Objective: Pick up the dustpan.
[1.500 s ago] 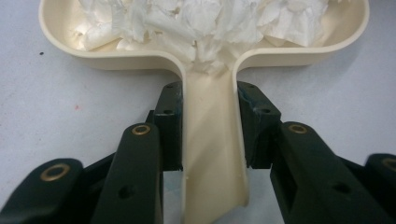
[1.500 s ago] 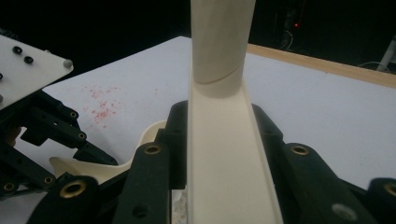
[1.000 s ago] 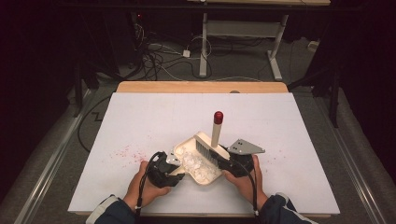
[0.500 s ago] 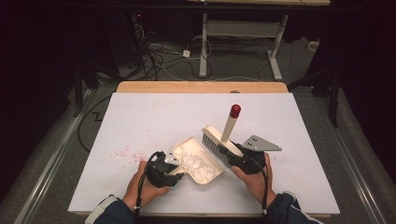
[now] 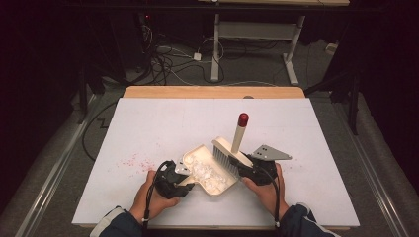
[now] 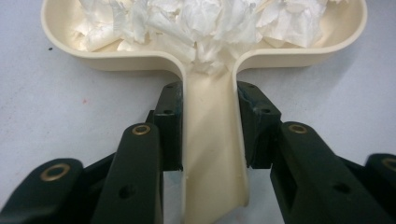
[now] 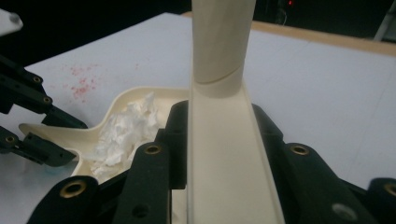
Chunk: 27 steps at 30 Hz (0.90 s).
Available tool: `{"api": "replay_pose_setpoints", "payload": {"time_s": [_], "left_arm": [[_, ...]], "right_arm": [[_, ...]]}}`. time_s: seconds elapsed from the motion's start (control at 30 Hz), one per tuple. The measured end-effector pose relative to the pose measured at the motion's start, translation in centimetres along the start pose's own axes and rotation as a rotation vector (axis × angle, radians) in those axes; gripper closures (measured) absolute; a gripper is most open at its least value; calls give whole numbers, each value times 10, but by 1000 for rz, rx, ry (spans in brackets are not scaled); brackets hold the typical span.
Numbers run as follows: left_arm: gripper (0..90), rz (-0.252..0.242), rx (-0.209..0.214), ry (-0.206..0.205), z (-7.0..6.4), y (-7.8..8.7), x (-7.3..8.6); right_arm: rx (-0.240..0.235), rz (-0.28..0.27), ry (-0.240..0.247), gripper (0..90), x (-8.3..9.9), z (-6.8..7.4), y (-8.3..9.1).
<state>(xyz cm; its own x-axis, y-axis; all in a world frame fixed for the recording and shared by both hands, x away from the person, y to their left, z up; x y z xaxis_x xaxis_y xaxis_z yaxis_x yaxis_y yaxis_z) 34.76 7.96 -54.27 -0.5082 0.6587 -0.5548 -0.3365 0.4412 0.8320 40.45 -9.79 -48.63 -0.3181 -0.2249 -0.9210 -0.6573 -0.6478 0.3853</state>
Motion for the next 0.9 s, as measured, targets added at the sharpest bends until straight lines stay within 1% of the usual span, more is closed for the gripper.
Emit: {"api": "replay_pose_setpoints", "payload": {"time_s": [0.1,0.17,0.27,0.37,0.5,0.57,0.63,0.7,0.8,0.87,0.9], "left_arm": [[635,6,-6,-11,0,0,1],[635,6,-8,-18,-1,1,2],[634,12,0,-27,-3,1,3],[635,14,-1,-34,-4,2,3],[635,18,-1,-42,-6,1,3],[634,18,0,-42,-6,1,3],[634,16,1,-41,-8,0,3],[635,21,-1,-42,-9,-1,3],[634,21,1,-41,-11,-3,2],[634,22,2,-42,-13,-5,1],[634,24,4,-43,-14,-6,1]], "right_arm": [[5,-29,8,674,-10,-3,11],[4,-36,4,674,-12,-6,18],[5,-18,-9,674,-8,-11,25],[25,5,-12,674,-3,-18,31],[65,34,8,674,7,-25,37],[71,58,17,674,14,-25,39],[72,81,26,674,21,-23,38],[61,88,35,674,26,-18,35],[36,83,56,673,26,-6,30],[15,78,50,672,26,2,26],[11,80,58,673,25,5,24]]}}
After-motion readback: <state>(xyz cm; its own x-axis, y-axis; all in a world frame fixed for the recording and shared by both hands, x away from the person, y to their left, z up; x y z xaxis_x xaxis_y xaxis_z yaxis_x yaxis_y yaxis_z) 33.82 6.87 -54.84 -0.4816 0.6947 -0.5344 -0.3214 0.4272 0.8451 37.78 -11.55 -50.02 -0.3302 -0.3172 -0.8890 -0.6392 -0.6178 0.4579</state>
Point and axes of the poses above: each handheld gripper's, and its own axes: y roughly backward along the jaws, x roughly out of its underside, z roughly to its left, the point moved 10 cm from there along -y, roughly forward along the jaws, and after that the axes turned 2 degrees about -z, right-handed, at the moved point
